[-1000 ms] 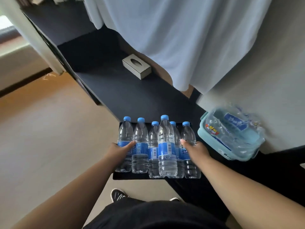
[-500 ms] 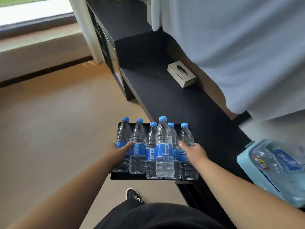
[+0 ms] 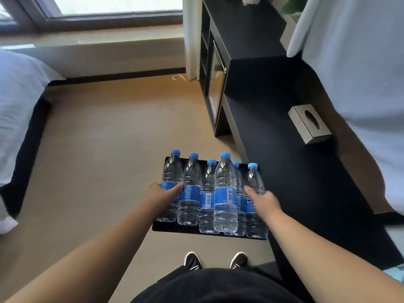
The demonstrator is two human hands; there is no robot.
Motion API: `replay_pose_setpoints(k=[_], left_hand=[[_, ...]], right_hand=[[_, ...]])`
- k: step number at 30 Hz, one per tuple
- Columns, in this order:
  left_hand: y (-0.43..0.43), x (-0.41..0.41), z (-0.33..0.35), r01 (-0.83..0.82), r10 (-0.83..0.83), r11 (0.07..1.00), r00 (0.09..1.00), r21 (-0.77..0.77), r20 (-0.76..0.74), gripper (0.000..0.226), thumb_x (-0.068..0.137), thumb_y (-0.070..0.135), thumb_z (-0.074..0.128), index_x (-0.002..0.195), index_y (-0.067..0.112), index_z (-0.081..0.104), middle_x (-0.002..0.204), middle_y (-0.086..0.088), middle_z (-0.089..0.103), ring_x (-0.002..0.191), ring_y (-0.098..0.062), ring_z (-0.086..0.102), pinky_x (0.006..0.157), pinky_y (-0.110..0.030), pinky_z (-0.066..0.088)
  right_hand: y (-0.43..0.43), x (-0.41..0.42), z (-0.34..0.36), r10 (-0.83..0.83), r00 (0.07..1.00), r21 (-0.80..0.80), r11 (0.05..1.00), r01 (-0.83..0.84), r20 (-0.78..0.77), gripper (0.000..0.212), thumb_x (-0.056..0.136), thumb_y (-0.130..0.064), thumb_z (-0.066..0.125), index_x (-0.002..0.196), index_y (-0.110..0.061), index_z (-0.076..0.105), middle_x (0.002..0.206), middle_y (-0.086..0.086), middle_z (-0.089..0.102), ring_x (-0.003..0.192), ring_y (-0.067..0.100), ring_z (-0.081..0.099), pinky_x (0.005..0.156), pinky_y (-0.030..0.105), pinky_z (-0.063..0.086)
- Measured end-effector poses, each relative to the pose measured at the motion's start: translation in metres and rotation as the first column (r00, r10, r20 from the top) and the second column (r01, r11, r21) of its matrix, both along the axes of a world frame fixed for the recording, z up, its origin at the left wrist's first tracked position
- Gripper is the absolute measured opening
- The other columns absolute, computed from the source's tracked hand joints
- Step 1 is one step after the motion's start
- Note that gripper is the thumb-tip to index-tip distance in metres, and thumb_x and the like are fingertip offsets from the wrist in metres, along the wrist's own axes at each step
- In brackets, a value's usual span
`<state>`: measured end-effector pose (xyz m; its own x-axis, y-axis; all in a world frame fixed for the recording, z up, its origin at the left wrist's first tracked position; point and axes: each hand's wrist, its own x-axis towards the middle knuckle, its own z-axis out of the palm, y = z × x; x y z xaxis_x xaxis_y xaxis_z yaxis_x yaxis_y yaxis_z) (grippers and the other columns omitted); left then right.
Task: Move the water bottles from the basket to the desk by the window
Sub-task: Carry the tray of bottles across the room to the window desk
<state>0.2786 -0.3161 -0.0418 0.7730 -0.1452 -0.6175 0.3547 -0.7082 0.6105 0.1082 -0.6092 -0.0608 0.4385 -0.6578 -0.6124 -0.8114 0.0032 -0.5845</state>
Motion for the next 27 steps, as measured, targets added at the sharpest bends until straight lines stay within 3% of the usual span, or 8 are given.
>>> replay_pose_setpoints(k=[6, 10, 15, 17, 27], left_hand=[[0.020, 0.021, -0.008, -0.146, 0.147, 0.989, 0.989, -0.012, 0.010, 0.061, 0.074, 0.066, 0.080, 0.100, 0.011, 0.069, 0.089, -0.008, 0.075, 0.084, -0.028, 0.074, 0.080, -0.047, 0.063], [0.019, 0.040, -0.011, -0.203, 0.203, 0.977, 0.979, -0.070, -0.001, 0.050, 0.072, 0.063, 0.080, 0.086, 0.015, 0.076, 0.077, -0.006, 0.079, 0.077, -0.028, 0.077, 0.077, -0.049, 0.064], [-0.005, 0.080, -0.004, -0.258, 0.260, 0.964, 0.965, -0.063, 0.029, 0.047, 0.076, 0.063, 0.079, 0.087, 0.018, 0.076, 0.074, 0.000, 0.078, 0.073, -0.019, 0.076, 0.064, -0.034, 0.061], [-0.018, 0.098, -0.001, -0.260, 0.263, 0.964, 0.963, -0.054, 0.054, 0.047, 0.075, 0.065, 0.078, 0.085, 0.019, 0.076, 0.071, 0.003, 0.078, 0.071, -0.017, 0.076, 0.061, -0.031, 0.057], [-0.077, 0.172, 0.005, -0.380, 0.382, 0.924, 0.922, -0.052, 0.057, 0.053, 0.072, 0.069, 0.078, 0.089, 0.019, 0.073, 0.086, -0.007, 0.078, 0.084, -0.029, 0.076, 0.077, -0.047, 0.062]], right_hand=[[0.005, 0.058, 0.000, 0.106, 0.994, 0.014, 0.994, -0.106, 0.017, 0.075, 0.079, -0.073, 0.072, 0.120, -0.011, 0.062, 0.105, 0.003, 0.068, 0.091, 0.020, 0.065, 0.067, 0.034, 0.046], [-0.005, 0.098, -0.004, 0.181, 0.983, 0.013, 0.983, -0.181, 0.028, 0.072, 0.082, -0.070, 0.073, 0.119, -0.009, 0.064, 0.099, 0.000, 0.068, 0.086, 0.016, 0.064, 0.062, 0.030, 0.045], [-0.036, 0.160, -0.004, 0.245, 0.969, 0.044, 0.968, -0.247, 0.032, 0.081, 0.082, -0.071, 0.072, 0.131, -0.007, 0.063, 0.119, 0.011, 0.069, 0.105, 0.030, 0.066, 0.084, 0.039, 0.053], [-0.051, 0.187, -0.002, 0.258, 0.964, 0.037, 0.965, -0.261, 0.058, 0.079, 0.083, -0.069, 0.072, 0.130, -0.007, 0.063, 0.119, 0.011, 0.069, 0.105, 0.030, 0.066, 0.081, 0.037, 0.051], [-0.113, 0.299, 0.018, 0.353, 0.929, 0.029, 0.933, -0.358, 0.116, 0.059, 0.085, -0.064, 0.073, 0.108, -0.011, 0.071, 0.093, 0.005, 0.073, 0.081, 0.021, 0.069, 0.056, 0.028, 0.042]])
